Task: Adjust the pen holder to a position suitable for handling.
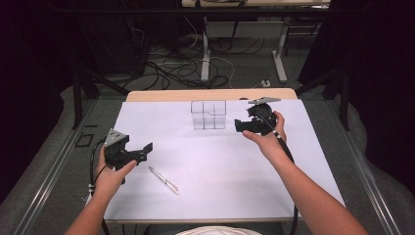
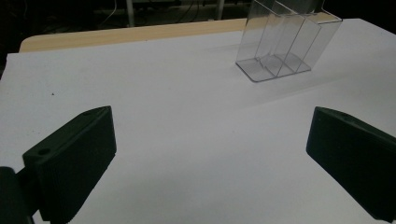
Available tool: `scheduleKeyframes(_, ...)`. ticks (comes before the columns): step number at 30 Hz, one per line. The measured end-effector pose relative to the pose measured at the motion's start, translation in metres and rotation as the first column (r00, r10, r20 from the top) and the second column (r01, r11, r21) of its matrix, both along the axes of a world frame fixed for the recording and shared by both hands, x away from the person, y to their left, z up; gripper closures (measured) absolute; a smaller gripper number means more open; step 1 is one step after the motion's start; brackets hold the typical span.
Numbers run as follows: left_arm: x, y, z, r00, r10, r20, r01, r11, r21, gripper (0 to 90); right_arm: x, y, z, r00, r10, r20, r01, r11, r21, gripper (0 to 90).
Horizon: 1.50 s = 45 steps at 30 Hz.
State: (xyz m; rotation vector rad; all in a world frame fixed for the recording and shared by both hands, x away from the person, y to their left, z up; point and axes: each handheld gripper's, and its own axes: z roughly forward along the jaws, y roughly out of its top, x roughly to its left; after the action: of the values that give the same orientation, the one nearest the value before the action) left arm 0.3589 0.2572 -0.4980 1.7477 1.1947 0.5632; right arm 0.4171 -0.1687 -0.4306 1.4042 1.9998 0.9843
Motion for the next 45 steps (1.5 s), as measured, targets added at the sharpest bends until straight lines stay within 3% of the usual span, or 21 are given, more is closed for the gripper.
scheduleKeyframes(5, 0.000, 0.001, 0.000, 1.0000, 0.003, 0.002, -0.003, 1.0000, 0.001, 1.4, 0.014, 0.009, 0.002, 0.9995, 0.001, -0.030, -0.001, 1.000, -0.010, 16.6)
scheduleKeyframes(17, 0.001, 0.003, -0.002, 1.0000, 0.005, -0.007, -0.006, 1.0000, -0.006, 1.5, 0.039, 0.025, 0.005, 0.9906, -0.033, -0.132, 0.041, 0.998, 0.055, 22.3)
scheduleKeyframes(21, 0.001, 0.004, -0.002, 0.9999, 0.006, -0.012, -0.006, 1.0000, -0.007, 1.5, 0.046, 0.030, 0.009, 0.9854, -0.050, -0.163, 0.059, 0.997, 0.051, 23.6)
scheduleKeyframes(31, 0.002, 0.004, -0.003, 0.9999, 0.007, -0.015, -0.007, 0.9999, -0.008, 1.8, 0.063, 0.035, 0.013, 0.9749, -0.106, -0.196, 0.121, 0.990, 0.071, 29.1)
scheduleKeyframes(45, 0.003, 0.007, -0.004, 0.9998, 0.013, -0.018, -0.013, 0.9999, -0.010, 2.1, 0.083, 0.043, 0.001, 0.9693, -0.110, -0.220, 0.128, 0.989, 0.069, 42.7)
